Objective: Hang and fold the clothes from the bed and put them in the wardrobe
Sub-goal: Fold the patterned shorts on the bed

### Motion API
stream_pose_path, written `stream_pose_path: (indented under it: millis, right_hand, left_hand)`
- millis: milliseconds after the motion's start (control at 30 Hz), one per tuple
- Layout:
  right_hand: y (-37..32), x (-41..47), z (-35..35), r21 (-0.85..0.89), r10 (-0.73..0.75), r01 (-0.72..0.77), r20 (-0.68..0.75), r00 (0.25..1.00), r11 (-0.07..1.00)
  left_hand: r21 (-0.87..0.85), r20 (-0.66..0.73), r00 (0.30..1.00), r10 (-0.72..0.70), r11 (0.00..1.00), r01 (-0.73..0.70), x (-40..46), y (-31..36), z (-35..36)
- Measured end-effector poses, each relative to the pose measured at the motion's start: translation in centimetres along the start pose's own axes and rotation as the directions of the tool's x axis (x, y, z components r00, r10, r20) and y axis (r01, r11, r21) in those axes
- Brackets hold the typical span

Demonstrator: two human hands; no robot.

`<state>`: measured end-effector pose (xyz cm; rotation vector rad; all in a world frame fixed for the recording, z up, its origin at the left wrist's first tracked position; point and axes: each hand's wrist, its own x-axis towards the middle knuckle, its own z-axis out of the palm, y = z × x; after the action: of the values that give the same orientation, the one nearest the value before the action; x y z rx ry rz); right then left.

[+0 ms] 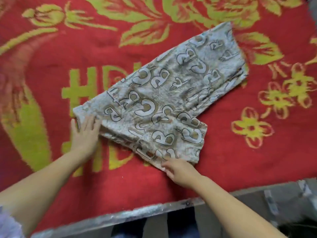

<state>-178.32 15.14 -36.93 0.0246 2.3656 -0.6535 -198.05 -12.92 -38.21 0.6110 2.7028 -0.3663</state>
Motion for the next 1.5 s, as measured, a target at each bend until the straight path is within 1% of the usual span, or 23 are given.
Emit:
stream_pose_path:
  millis: [67, 100, 167, 200, 267, 333, 400, 467, 533, 633, 700, 800, 833, 867, 900, 967, 1033, 1133, 1200, 1300, 1400, 1467, 1500]
  right_hand:
    - [1.6, -0.6, -2.7, 0.155, 0.109, -0.088, -0.135, 0.985, 0.984]
    - [2.7, -0.6, -4.4, 0.223, 0.211, -0.154, -0.259, 0.942, 0.962]
    - [5.2, 0.1, -7.8, 0.326, 0.381, -0.250, -0.440, 0.813, 0.912]
    - [6.4, 0.6, -9.3, 0.338, 0.425, -0.291, -0.446, 0.788, 0.895]
    - [8.2, 1.9, -11.4, 0.322, 0.468, -0.369, -0.327, 0.821, 0.872]
    - [9.7, 3.3, -11.9, 0.284, 0.466, -0.401, -0.216, 0.858, 0.871]
    - [10.3, 4.4, -11.9, 0.288, 0.446, -0.379, -0.221, 0.867, 0.879]
    - [10.4, 4.6, -12.2, 0.381, 0.426, -0.320, -0.237, 0.873, 0.868]
    - [10.3, 4.1, -12.5, 0.503, 0.420, -0.252, -0.255, 0.871, 0.827]
    - [9.4, 2.8, -13.1, 0.617, 0.418, -0.180, -0.266, 0.868, 0.766]
    - [8.5, 1.9, -13.2, 0.738, 0.446, -0.173, -0.190, 0.875, 0.652]
    - [8.1, 0.2, -12.5, 0.895, 0.410, -0.283, 0.129, 0.903, 0.344]
    - [8.2, -0.3, -12.1, 0.891, 0.395, -0.323, 0.184, 0.900, 0.320]
    - [8.3, -0.6, -11.7, 0.867, 0.403, -0.343, 0.186, 0.896, 0.361]
    - [8.5, -0.7, -11.1, 0.809, 0.423, -0.350, 0.141, 0.895, 0.473]
    - [9.2, -0.4, -9.6, 0.518, 0.457, -0.387, -0.007, 0.890, 0.763]
    - [9.4, -0.1, -8.0, 0.241, 0.490, -0.459, -0.089, 0.867, 0.855]
    - [9.0, 0.1, -6.7, 0.137, 0.473, -0.453, -0.259, 0.842, 0.881]
    - [8.5, 0.4, -6.5, 0.207, 0.410, -0.360, -0.301, 0.861, 0.909]
    - [8.2, 1.4, -6.8, 0.265, 0.442, -0.392, -0.165, 0.882, 0.881]
    - [8.4, 2.4, -8.6, 0.405, 0.474, -0.449, 0.044, 0.880, 0.796]
    - [8.4, 2.6, -10.2, 0.543, 0.462, -0.489, 0.198, 0.864, 0.683]
    - [8.2, 2.8, -11.2, 0.634, 0.454, -0.526, 0.292, 0.842, 0.567]
  left_hand:
    - [-0.043, -0.034, 0.980, 0.195, 0.980, -0.196, -0.9, 3.7, -0.7]
    - [-0.043, -0.039, 0.942, 0.334, 0.941, -0.335, -1.6, 5.8, -1.1]
    - [-0.003, -0.121, 0.807, 0.578, 0.813, -0.583, -2.7, 9.9, -1.6]
    - [0.004, -0.179, 0.750, 0.637, 0.762, -0.647, -3.0, 11.7, -1.5]
    - [0.019, -0.175, 0.706, 0.686, 0.720, -0.694, -3.2, 14.3, -1.2]
    - [0.003, -0.150, 0.739, 0.657, 0.748, -0.664, -3.2, 15.9, -0.1]
    - [-0.018, -0.153, 0.781, 0.605, 0.789, -0.615, -2.8, 16.6, 0.2]
    - [-0.088, -0.172, 0.808, 0.563, 0.808, -0.582, -2.7, 17.0, 0.0]
    - [-0.267, -0.225, 0.841, 0.492, 0.799, -0.539, -2.8, 17.3, -0.5]
    - [-0.613, -0.260, 0.908, 0.329, 0.671, -0.418, -2.8, 17.7, -1.8]
    - [-0.733, -0.223, 0.922, 0.316, 0.569, -0.373, -3.5, 17.2, -2.5]
    - [-0.811, -0.220, 0.923, 0.316, 0.467, -0.353, -5.3, 15.8, -2.6]
    - [-0.818, -0.211, 0.923, 0.320, 0.459, -0.346, -5.7, 15.4, -2.2]
    - [-0.813, -0.199, 0.920, 0.339, 0.467, -0.348, -6.0, 15.1, -1.8]
    - [-0.788, -0.184, 0.908, 0.376, 0.496, -0.365, -6.2, 14.9, -1.3]
    - [-0.668, -0.133, 0.861, 0.492, 0.597, -0.444, -6.1, 15.1, -0.3]
    - [-0.469, -0.109, 0.806, 0.582, 0.684, -0.558, -5.9, 15.5, 0.4]
    - [-0.216, -0.071, 0.772, 0.632, 0.745, -0.631, -6.3, 16.1, 1.1]
    - [-0.216, -0.069, 0.816, 0.574, 0.790, -0.574, -7.0, 16.4, 1.3]
    - [-0.268, -0.104, 0.865, 0.490, 0.824, -0.499, -7.3, 16.9, 1.2]
    - [-0.339, -0.183, 0.895, 0.407, 0.828, -0.446, -6.7, 17.4, 0.6]
    - [-0.555, -0.174, 0.945, 0.277, 0.765, -0.327, -6.2, 17.6, 0.0]
    - [-0.691, -0.085, 0.984, 0.158, 0.702, -0.172, -5.9, 17.5, -0.5]
